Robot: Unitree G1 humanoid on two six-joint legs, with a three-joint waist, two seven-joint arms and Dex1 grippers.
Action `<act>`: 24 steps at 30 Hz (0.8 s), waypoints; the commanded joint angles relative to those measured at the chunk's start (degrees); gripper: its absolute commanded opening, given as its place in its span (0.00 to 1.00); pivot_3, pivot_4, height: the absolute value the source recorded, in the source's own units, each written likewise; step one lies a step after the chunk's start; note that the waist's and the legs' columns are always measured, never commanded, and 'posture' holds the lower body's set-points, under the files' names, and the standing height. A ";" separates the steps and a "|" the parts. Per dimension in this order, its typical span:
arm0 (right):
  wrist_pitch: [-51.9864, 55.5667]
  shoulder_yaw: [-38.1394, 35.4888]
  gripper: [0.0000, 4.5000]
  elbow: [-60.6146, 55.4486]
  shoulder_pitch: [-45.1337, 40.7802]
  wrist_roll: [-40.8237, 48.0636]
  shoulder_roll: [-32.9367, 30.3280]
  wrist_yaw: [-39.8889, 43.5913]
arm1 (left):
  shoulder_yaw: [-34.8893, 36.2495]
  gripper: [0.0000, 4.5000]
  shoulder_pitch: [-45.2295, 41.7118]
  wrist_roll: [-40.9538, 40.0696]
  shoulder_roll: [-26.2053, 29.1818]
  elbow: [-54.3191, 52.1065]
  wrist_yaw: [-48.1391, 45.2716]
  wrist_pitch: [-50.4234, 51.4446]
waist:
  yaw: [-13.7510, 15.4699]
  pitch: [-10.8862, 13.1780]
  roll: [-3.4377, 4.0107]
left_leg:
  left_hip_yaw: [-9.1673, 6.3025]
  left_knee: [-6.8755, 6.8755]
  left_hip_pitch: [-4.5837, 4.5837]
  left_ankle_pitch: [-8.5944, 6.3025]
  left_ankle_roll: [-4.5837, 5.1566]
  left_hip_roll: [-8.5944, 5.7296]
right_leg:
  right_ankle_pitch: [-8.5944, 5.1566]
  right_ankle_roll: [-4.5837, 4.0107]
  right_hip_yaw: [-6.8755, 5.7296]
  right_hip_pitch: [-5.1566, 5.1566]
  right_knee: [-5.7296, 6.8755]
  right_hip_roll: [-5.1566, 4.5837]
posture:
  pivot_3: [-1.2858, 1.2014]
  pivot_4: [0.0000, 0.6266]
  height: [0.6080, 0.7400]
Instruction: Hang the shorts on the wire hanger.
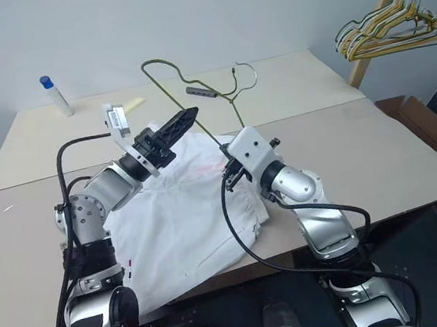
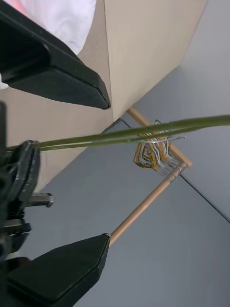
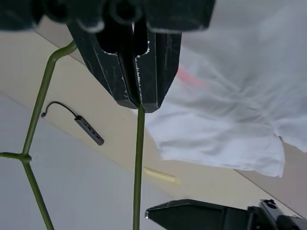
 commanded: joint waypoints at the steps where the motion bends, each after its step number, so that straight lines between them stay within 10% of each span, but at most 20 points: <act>1: -2.43 0.67 0.00 -3.01 0.08 -1.29 0.07 -0.62 | 0.59 0.96 -2.52 0.00 -0.58 1.17 0.93 -2.35 | 0.00 0.00 0.00 | 0.00 0.00 -0.01 0.00 0.00 0.00 | 0.00 0.00 -0.01 0.00 -0.02 0.00 | 0.47 0.00 1.00; 14: -2.78 1.99 0.00 -3.95 1.36 -3.31 0.43 -0.60 | 0.73 0.05 -4.01 1.38 -1.74 5.30 4.17 -4.84 | -0.13 0.01 -0.01 | -0.03 0.00 -0.01 0.00 0.00 0.00 | 0.00 0.00 -0.02 0.02 -0.06 0.01 | 0.47 0.00 1.00; 21: -4.44 3.04 0.00 -3.69 1.55 -6.31 0.33 -1.59 | 0.21 0.01 -3.39 3.22 -1.51 4.35 4.21 -6.41 | -0.13 0.01 -0.01 | -0.03 0.00 -0.01 0.00 0.00 0.00 | 0.00 0.00 -0.02 0.02 -0.07 0.01 | 0.47 0.00 1.00; 24: -3.72 2.94 0.18 -3.36 0.93 -8.37 0.66 -3.31 | -0.56 0.00 -2.84 4.96 -0.50 3.36 1.81 -8.79 | -0.14 0.01 -0.01 | -0.03 0.00 -0.02 0.00 0.00 0.00 | 0.00 0.00 -0.03 0.02 -0.07 0.01 | 0.46 0.00 1.00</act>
